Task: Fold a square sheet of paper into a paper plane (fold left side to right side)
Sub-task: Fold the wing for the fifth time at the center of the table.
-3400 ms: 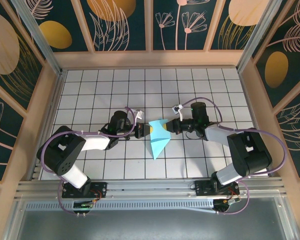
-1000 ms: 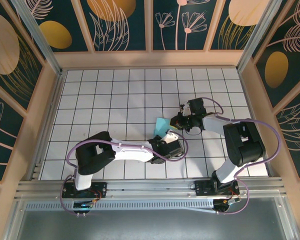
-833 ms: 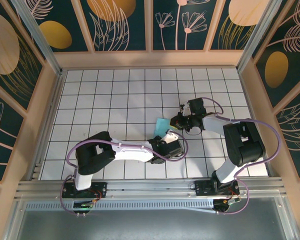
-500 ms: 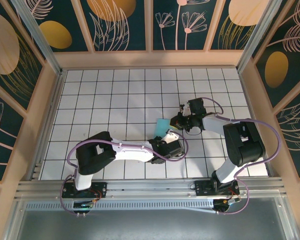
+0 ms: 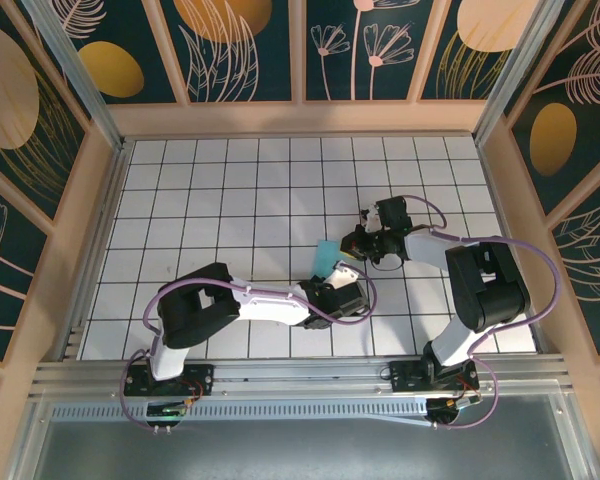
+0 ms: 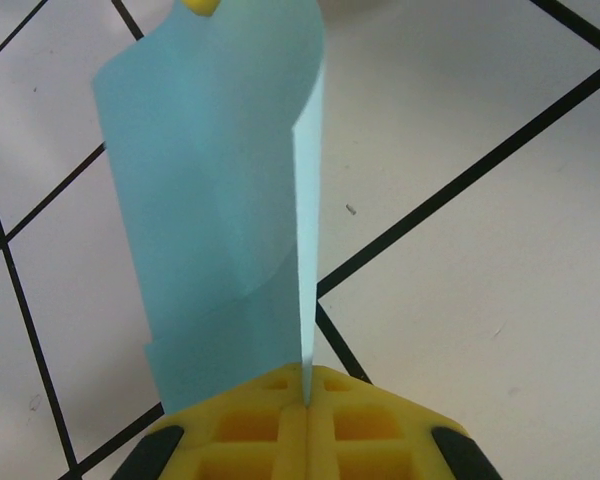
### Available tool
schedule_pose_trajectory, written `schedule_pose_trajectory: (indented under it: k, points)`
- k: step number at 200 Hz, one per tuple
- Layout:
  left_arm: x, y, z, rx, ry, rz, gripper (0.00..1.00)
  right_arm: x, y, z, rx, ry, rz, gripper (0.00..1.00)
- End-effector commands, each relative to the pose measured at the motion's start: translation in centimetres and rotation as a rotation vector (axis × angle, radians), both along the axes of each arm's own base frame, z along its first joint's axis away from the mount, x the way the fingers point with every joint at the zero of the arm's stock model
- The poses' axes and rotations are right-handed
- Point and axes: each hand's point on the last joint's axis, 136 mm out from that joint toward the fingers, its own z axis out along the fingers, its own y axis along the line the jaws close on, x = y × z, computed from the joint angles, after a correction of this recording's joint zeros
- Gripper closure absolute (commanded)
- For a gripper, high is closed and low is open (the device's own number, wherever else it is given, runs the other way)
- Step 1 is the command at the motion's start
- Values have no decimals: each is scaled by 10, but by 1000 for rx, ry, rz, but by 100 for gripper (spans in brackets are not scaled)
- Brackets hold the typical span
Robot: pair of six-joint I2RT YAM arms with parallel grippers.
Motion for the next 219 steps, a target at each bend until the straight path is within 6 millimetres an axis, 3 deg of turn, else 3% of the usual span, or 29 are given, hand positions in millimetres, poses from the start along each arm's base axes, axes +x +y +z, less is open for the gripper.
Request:
schedule_pose_trajectory:
  k: [1,40,79,121,160,219]
  points:
    - [-5,3,-6,-6,19,5,96,7,-11,3,-40,-18,-45,88]
    - [-5,-1,2,-57,67,-10,99,16,-42,14,-126,-72,-119,67]
    - [-3,-6,7,-146,171,-32,100,20,-79,38,-159,-169,-215,50]
    - [2,-9,13,-262,285,-45,100,16,-110,60,-220,-278,-294,40]
    - [4,-15,6,-351,422,-45,100,7,-115,65,-231,-321,-288,36]
    - [14,-13,9,-524,547,11,100,-5,-111,53,-220,-308,-248,36]
